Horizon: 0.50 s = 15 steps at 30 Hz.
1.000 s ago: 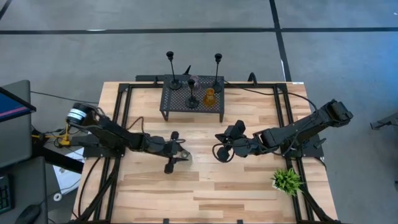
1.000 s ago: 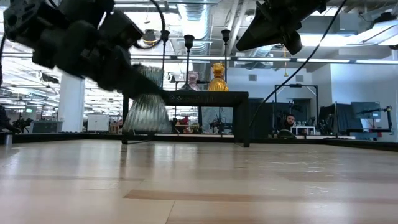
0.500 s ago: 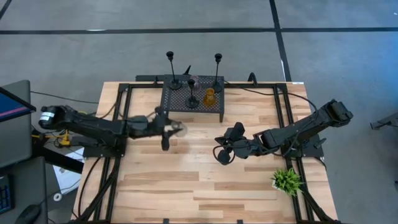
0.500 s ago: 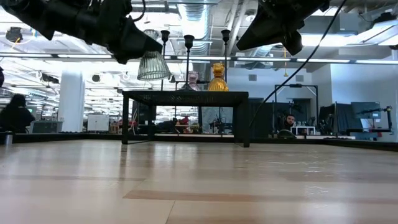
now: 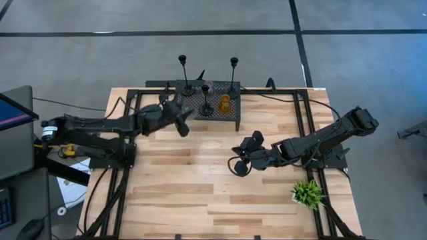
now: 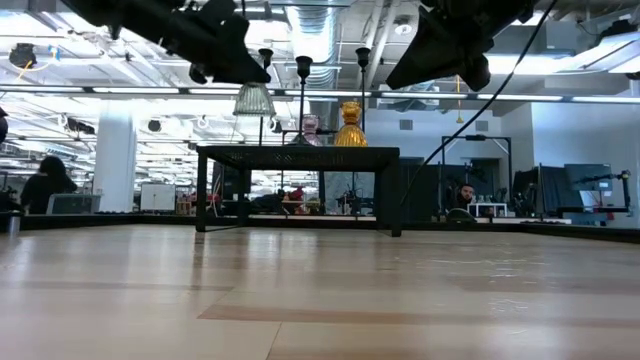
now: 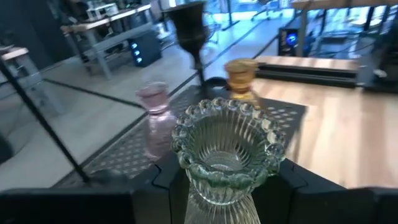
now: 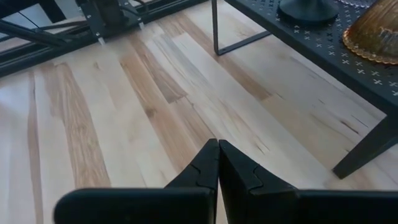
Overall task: Pick & Place candle stick holders
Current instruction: Put the green glass candle holder on the shelf
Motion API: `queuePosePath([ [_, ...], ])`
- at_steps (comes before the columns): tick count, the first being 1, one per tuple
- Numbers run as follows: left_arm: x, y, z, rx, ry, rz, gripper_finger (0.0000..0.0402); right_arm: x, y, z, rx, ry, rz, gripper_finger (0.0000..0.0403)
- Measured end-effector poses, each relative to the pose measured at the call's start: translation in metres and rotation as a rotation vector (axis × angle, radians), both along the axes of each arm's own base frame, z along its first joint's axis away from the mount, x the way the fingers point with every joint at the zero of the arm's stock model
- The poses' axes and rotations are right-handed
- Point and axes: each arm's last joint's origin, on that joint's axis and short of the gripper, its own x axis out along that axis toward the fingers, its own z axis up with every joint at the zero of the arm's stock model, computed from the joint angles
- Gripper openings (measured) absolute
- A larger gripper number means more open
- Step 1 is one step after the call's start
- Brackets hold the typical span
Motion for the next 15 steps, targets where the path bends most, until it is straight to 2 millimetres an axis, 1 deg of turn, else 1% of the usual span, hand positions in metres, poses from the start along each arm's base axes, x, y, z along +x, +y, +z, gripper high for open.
queuePosePath([
  [2,0.003,0.006,0.003,-0.007,0.012,0.028,0.0136,0.000,0.000,0.000,0.000,0.000,0.000,0.0001],
  [5,0.007,0.016,0.001,-0.043,0.017,0.073,0.0136,0.000,0.000,0.000,-0.001,0.001,0.000,0.0001],
  [10,0.013,0.036,-0.012,-0.089,0.059,0.155,0.0136,0.000,0.000,0.000,-0.003,0.004,-0.001,0.0001],
  [15,0.015,0.051,-0.020,-0.164,0.047,0.163,0.0136,0.000,0.000,0.000,-0.004,0.004,-0.002,0.0001],
])
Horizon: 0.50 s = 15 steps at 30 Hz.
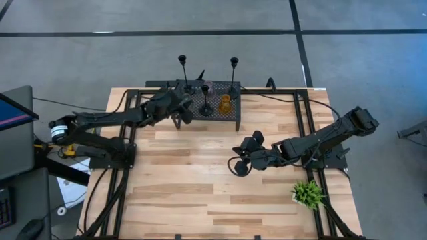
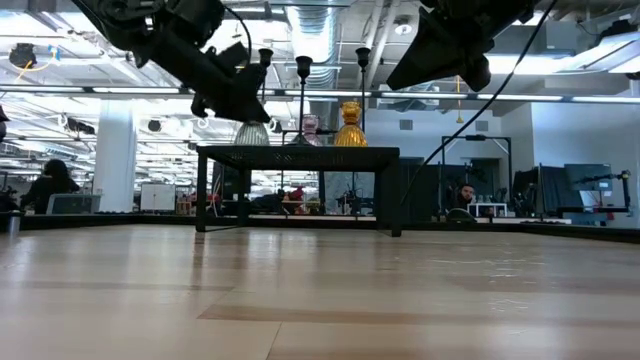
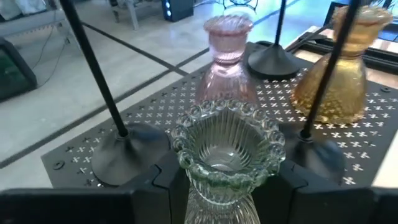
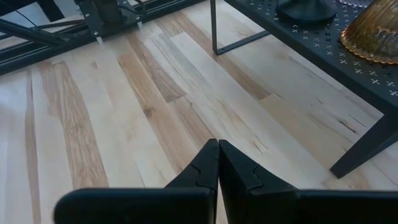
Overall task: Pick & Place candle stick holders
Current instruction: Put the green glass candle holder on the shelf
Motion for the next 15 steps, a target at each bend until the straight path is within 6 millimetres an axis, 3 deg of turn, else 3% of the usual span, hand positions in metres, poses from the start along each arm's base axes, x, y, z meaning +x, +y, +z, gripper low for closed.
queuePosePath([
  [6,-0.0009,0.0105,-0.0029,-0.058,-0.039,0.015,0.0136,0.0000,0.0000,0.0000,0.000,0.000,0.000,0.0001],
  [15,-0.0008,0.0111,-0.0025,-0.078,-0.058,-0.025,0.0149,-0.0001,0.0000,-0.0001,-0.001,0.001,0.000,0.0001],
])
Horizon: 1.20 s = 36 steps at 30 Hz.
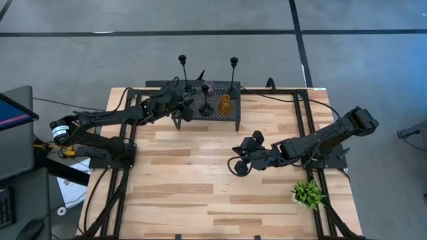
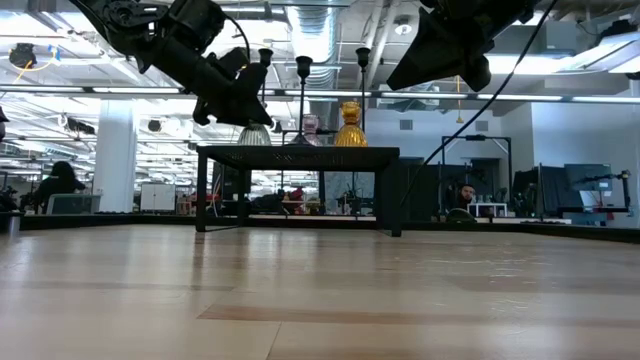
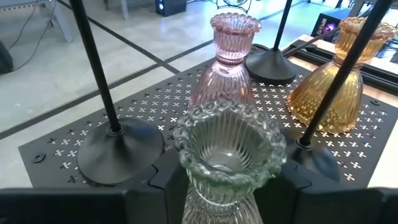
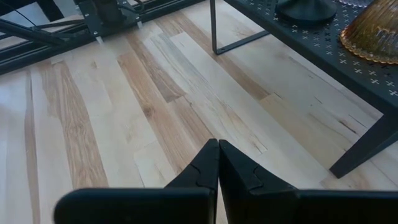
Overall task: Pick & Place candle stick holders
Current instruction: Put the green glass candle holder on the shelf, then return to Home Position
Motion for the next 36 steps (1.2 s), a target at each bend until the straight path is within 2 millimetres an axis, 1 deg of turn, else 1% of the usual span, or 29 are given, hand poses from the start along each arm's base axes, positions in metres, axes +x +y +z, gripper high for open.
queuePosePath([
  [6,0.000,0.000,0.000,0.001,-0.002,0.000,0.0167,-0.001,0.000,-0.001,-0.006,0.016,0.000,0.0001],
  [17,0.000,0.000,0.001,0.006,-0.011,0.000,0.0177,-0.001,0.000,-0.001,-0.006,0.019,-0.001,0.0001],
  [28,0.002,-0.001,0.007,0.033,-0.067,-0.007,0.0226,-0.001,0.000,-0.001,-0.004,0.018,-0.001,0.0001],
  [31,0.001,-0.003,0.010,0.045,-0.075,-0.015,0.0232,-0.001,0.000,-0.001,-0.004,0.018,-0.001,0.0001],
  [36,-0.008,-0.007,0.020,0.118,-0.078,-0.022,0.0234,-0.001,0.000,-0.001,-0.004,0.018,-0.001,0.0001],
])
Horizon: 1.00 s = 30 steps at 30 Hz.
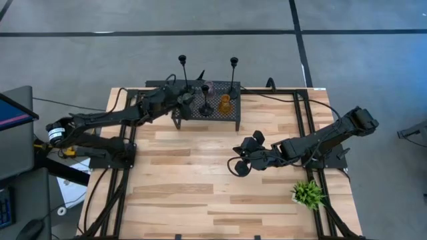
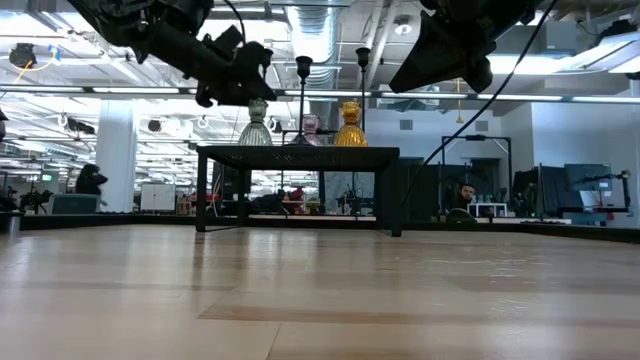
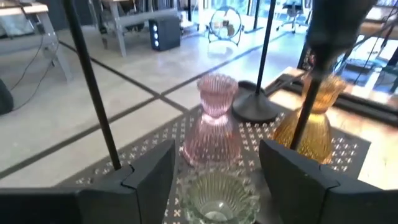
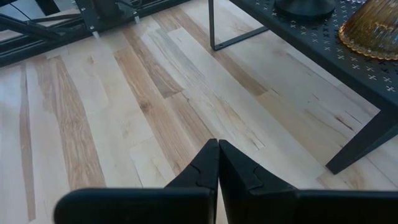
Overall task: Pick & Place candle stick holders
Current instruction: Return to Home Position
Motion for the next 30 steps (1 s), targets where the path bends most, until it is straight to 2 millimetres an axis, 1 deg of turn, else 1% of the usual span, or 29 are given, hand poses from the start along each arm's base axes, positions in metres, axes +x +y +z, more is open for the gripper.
queuePosePath([
  [5,-0.010,-0.008,0.012,0.025,-0.057,-0.017,0.0234,0.000,0.000,0.000,-0.001,0.000,0.000,0.0001],
  [9,-0.018,-0.019,0.023,0.046,-0.109,-0.054,0.0234,0.000,0.000,0.000,0.000,0.000,0.000,0.0001],
  [12,-0.023,-0.028,0.030,0.061,-0.146,-0.133,0.0234,0.000,0.000,0.000,0.000,0.000,0.000,0.0001],
  [15,-0.027,-0.032,0.034,0.074,-0.172,-0.184,0.0234,0.000,0.000,0.000,0.000,-0.001,0.000,0.0001],
  [17,-0.029,-0.034,0.036,0.078,-0.176,-0.220,0.0233,0.000,0.000,0.000,0.000,-0.003,0.000,0.0001],
  [19,-0.030,-0.037,0.035,0.085,-0.155,-0.296,0.0225,0.000,0.001,0.000,-0.012,0.005,0.010,0.0001],
  [21,-0.030,-0.040,0.031,0.100,-0.138,-0.383,0.0209,-0.001,0.003,0.000,-0.063,0.032,0.055,0.0001],
  [24,-0.031,-0.043,0.022,0.092,-0.116,-0.476,0.0169,-0.002,0.007,0.000,-0.144,0.072,0.134,0.0001],
  [27,-0.031,-0.045,0.013,0.080,-0.093,-0.550,0.0118,-0.002,0.008,-0.001,-0.161,0.100,0.213,0.0001],
  [30,-0.031,-0.047,0.002,0.065,-0.072,-0.623,0.0060,0.000,0.004,-0.001,-0.163,0.122,0.249,0.0000],
])
